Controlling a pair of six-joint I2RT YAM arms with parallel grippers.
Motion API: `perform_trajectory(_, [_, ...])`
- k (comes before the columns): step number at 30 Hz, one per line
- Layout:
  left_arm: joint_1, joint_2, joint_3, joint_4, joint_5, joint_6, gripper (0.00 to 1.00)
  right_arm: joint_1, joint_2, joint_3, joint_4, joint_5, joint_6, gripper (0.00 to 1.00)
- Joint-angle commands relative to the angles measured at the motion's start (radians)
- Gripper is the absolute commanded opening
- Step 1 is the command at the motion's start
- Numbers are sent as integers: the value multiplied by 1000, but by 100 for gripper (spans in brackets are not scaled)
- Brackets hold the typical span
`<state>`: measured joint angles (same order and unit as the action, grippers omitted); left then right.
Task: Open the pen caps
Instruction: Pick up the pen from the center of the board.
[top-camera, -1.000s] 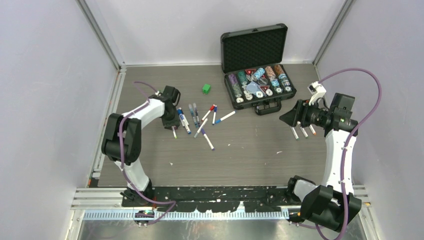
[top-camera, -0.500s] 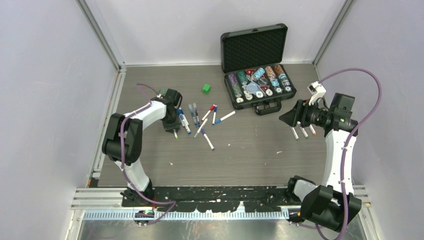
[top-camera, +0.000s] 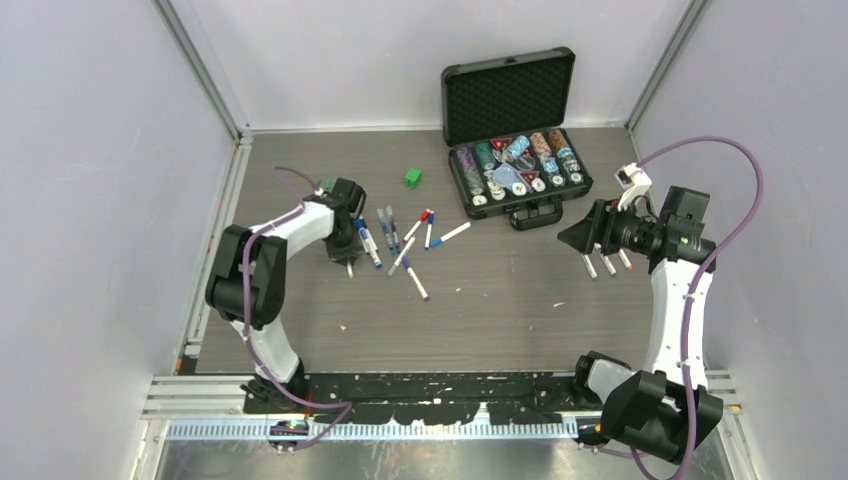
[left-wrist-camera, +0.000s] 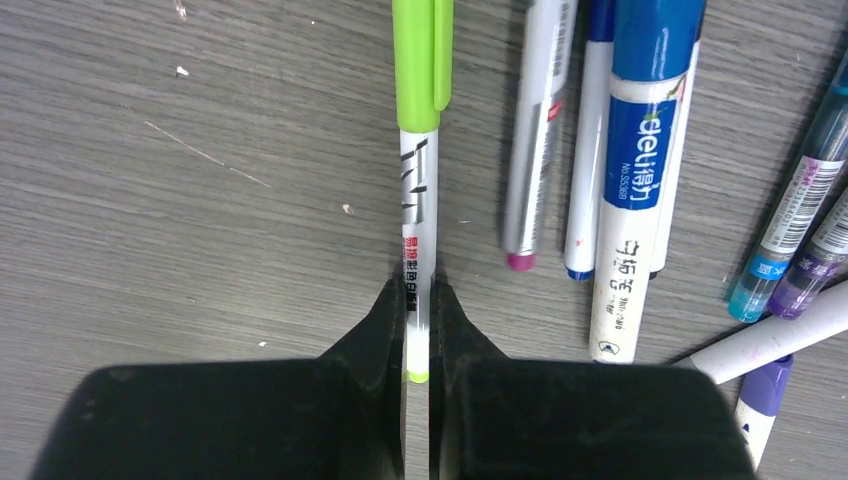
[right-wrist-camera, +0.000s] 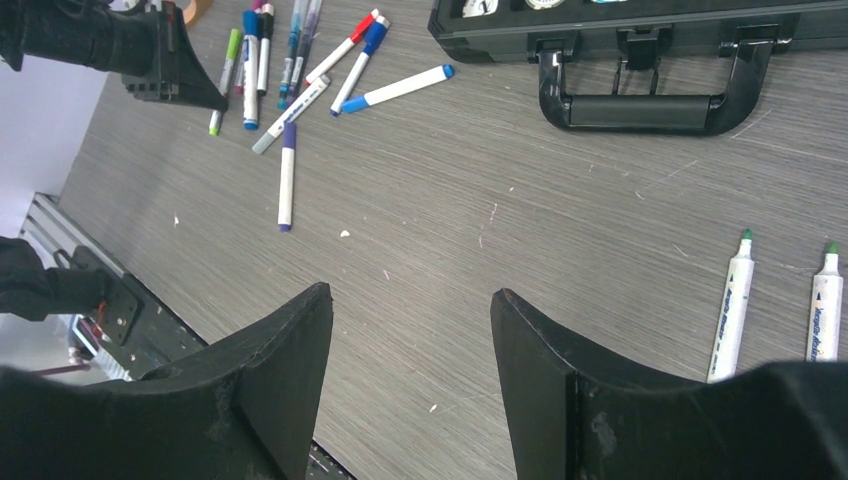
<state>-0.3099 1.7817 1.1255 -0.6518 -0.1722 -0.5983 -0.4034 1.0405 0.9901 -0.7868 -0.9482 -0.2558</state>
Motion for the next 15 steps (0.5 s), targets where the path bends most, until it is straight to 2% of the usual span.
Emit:
perform_trajectory(1, [1,-58,-33,24,-25,-12,0,0,-7,25,9,-46,-6,64])
perform_trajectory(10, [-14,-432,-172,60,60,-38,0,1,29,19,-3,-140,3,65])
perform_trajectory(13, [-18,-547,-251,141,199,-48,0,13,35,4,12,-183,18,65])
perform_trajectory(15, [-24,-634,-329,276,329,-75,0,32,37,-24,66,-226,73,66])
